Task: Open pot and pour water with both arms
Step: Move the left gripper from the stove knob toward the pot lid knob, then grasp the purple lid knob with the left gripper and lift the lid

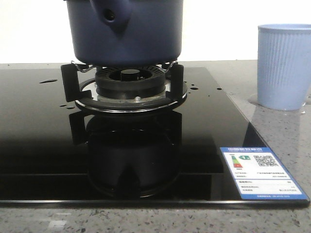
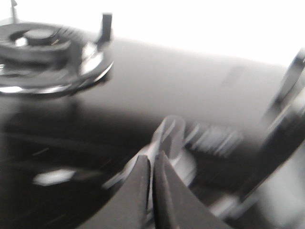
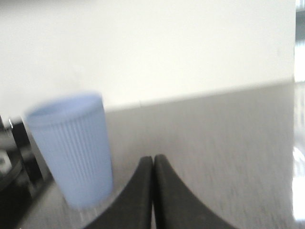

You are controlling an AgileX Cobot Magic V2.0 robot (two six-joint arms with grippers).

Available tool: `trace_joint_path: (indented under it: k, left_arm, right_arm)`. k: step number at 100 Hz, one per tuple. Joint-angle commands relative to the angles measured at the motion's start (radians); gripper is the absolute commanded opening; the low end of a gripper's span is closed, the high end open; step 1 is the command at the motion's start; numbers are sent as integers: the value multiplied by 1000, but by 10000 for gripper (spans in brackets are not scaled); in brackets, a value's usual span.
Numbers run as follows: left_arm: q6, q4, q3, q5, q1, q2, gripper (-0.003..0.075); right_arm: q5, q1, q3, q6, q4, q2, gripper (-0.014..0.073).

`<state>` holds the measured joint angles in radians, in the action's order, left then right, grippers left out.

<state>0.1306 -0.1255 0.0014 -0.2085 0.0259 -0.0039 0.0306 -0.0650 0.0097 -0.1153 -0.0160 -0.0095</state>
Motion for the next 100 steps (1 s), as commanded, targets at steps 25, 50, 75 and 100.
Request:
trace_joint_path:
  k: [25,50,75,100]
  left_arm:
    - [9,-634,30,335,-7,-26,-19]
    - [5,-662,-42,179,-7,-26,-19]
    - [-145,-506,-251,-49,-7,121,-19]
    - [-490,-608,-503,-314,-14,459,-18]
  right_arm:
    - [249,-7,26,-167,-72,-17,-67]
    - [221,-7,-11,-167,-117,-17,-66]
    - [-187,-5,-215,-167,-118,81,-67]
    - [-608,16,-477,-160,-118,316,-67]
